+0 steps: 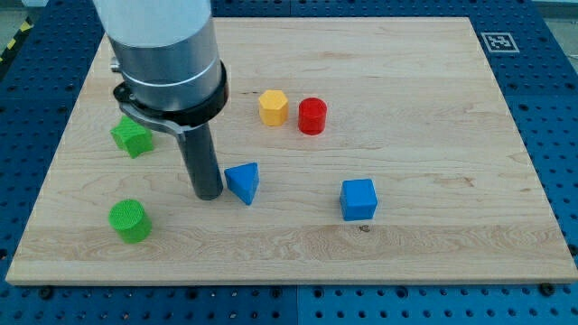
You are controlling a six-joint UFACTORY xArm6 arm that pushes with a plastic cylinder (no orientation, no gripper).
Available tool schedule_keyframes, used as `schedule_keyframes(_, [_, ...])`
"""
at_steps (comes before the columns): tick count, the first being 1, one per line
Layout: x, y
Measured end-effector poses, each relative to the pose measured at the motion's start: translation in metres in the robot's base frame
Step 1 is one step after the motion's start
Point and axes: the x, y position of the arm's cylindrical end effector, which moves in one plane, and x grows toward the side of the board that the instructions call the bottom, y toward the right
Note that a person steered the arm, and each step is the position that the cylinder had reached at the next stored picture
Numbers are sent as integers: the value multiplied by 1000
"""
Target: Move the blue triangle towards center
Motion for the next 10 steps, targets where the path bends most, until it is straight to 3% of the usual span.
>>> schedule_keyframes(1, [-27, -10])
schedule_keyframes(3, [38, 0])
schedule_keyframes(4, [23, 64])
schedule_keyframes(5, [-14, 74])
schedule_keyframes(6, [-18, 72])
schedule_keyframes(8, [19, 74])
schedule_keyframes(10, [-18, 46])
